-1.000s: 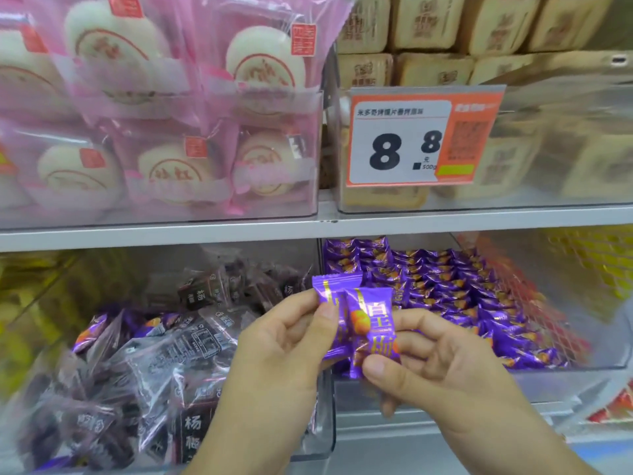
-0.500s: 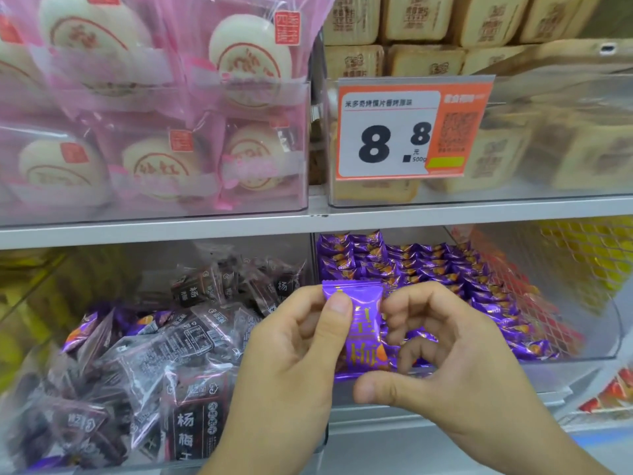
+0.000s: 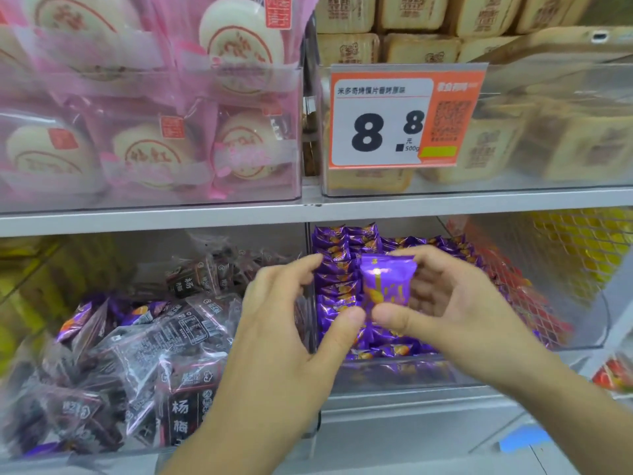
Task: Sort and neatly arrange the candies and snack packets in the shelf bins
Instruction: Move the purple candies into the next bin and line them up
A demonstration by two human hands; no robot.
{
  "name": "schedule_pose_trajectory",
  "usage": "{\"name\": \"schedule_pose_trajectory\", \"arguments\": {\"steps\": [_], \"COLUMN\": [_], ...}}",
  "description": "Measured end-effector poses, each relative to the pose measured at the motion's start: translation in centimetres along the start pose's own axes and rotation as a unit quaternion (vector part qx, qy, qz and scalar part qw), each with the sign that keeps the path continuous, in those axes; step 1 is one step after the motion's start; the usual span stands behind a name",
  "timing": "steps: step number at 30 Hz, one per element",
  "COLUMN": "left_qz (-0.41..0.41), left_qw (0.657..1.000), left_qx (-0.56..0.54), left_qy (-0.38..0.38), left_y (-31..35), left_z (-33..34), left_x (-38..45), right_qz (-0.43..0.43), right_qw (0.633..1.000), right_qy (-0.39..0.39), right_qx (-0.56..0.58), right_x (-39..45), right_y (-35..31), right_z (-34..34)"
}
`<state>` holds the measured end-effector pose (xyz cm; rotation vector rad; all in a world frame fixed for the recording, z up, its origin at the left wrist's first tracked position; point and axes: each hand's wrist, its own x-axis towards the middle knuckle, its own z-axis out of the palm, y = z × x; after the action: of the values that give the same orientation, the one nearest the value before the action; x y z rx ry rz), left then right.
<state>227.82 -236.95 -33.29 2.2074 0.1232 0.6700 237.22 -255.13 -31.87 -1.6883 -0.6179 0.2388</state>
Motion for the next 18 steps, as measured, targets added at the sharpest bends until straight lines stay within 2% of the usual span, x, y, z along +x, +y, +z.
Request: {"name": "schedule_pose_trajectory", "arguments": {"steps": [2,4,5,12,18], "left_qz": [-0.022,-0.062,-0.078,-0.081,-0.071], "left_qw": [0.997,0.991,0.989,0.989,0.990], "left_qx": [0.064,0.087,0.084,0.075,0.072], "left_qy": [-0.033,-0.081,-0.099,-0.103,-0.103], "left_y": [-1.1,-2.0,-2.2,-2.5,-2.8], "left_z": [-0.3,-0.4,-0.3,0.1,0.3], "left_x": [0.4,0.7,0.9,0.8,0.6], "right_qz": [0.028,0.047,0.057,0.091,0.100], "right_qw": [0.988,0.954,0.942,0.930,0.919], "right_qy": [0.050,0.077,0.075,-0.033,-0.030], "right_qx": [-0.143,-0.287,-0.321,-0.354,-0.380], "right_x": [1.6,3.3,4.0,6.4,6.9], "right_y": [1.4,2.9,3.6,7.0,7.5], "right_z": [-2.4,-4.4,-5.0,-3.8,-3.1]}}
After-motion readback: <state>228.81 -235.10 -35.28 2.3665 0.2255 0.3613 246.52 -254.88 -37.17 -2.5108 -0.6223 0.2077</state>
